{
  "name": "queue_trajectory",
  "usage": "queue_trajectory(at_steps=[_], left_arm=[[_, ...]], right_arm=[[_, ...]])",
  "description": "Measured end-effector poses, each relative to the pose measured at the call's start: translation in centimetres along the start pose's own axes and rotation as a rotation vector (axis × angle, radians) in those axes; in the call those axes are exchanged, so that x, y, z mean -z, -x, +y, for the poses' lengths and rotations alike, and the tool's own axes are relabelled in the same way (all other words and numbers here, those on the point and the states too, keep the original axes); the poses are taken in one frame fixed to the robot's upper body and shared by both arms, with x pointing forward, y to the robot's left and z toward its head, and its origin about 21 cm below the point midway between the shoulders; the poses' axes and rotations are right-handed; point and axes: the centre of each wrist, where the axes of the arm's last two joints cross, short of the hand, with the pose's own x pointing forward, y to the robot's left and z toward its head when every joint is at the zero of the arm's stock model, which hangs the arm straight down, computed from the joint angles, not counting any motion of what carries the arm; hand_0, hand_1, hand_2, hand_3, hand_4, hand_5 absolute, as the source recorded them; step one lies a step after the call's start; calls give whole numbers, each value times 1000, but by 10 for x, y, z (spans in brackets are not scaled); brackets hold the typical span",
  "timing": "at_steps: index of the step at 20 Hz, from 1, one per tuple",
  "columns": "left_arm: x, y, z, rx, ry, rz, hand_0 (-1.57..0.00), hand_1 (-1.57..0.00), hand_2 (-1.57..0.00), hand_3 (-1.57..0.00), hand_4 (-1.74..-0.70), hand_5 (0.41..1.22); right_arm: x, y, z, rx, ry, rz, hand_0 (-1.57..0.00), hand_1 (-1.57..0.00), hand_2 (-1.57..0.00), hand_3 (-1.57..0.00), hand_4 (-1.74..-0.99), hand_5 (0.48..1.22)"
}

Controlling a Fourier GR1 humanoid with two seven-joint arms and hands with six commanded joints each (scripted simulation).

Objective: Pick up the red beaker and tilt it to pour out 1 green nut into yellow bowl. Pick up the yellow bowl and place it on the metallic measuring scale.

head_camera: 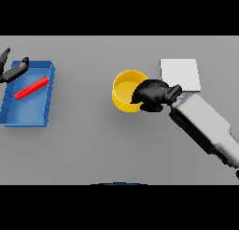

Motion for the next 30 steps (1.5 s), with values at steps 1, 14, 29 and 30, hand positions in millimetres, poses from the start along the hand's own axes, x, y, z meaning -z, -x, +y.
queue_trajectory(at_steps=[1,14,29,30], left_arm=[[0,0,1,-7,5,-11,1,1,1,1,-782,702],[-7,-5,2,-57,8,2,1,1,1,1,-840,737],[-12,-10,-1,-41,-3,52,1,1,1,1,-858,804],[-12,-11,-2,-42,-4,43,1,1,1,1,-859,807]], right_arm=[[-4,1,-3,-2,8,17,-1561,-1560,-1433,-1215,-1737,1219],[-52,47,-25,0,173,242,-1562,-1570,-1538,-1151,-1741,1221],[-53,130,16,134,198,446,-1571,-1571,-1398,-1342,-1741,1221],[-52,131,18,145,194,451,-1571,-1571,-1390,-1361,-1741,1221]])
